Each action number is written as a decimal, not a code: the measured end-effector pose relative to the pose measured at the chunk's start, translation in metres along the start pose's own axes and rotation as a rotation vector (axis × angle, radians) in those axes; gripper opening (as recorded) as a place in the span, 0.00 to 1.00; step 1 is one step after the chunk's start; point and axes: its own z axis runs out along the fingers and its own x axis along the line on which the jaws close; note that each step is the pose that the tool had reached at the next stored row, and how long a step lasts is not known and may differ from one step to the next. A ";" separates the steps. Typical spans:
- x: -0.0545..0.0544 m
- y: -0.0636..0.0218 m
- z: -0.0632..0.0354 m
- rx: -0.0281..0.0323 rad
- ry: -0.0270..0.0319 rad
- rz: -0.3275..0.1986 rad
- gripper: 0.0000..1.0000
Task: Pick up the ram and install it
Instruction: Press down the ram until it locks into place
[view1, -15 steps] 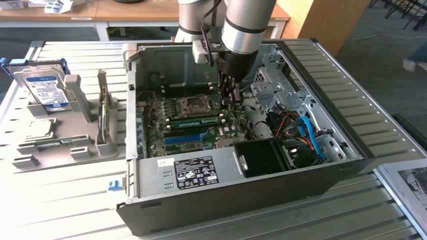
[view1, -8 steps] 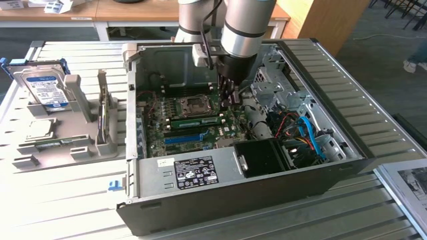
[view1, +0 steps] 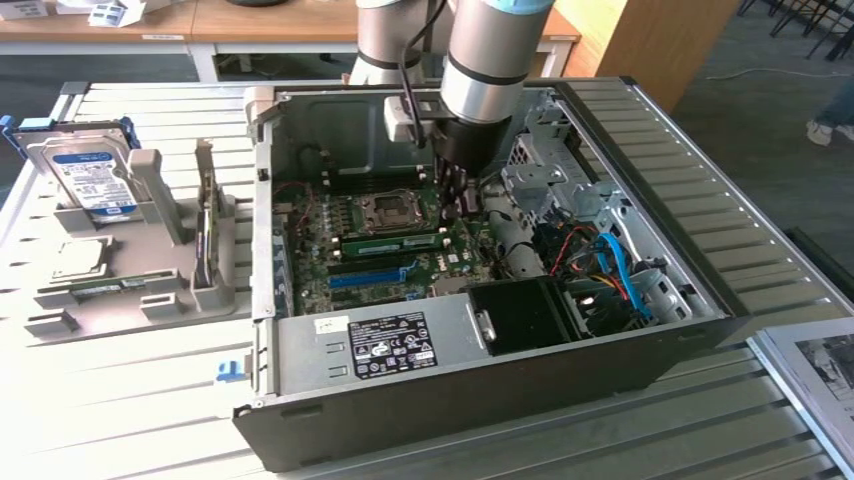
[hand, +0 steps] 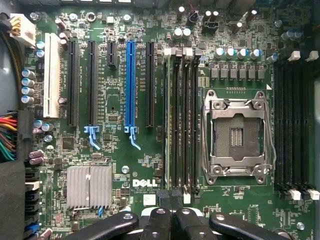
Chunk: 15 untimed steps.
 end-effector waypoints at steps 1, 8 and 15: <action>0.000 0.0000 0.0011 0.0000 0.0000 0.000 0.10; 0.000 -0.0001 0.0045 -0.0001 0.0002 0.000 0.10; 0.000 -0.0003 0.0090 0.0000 -0.0004 0.000 0.10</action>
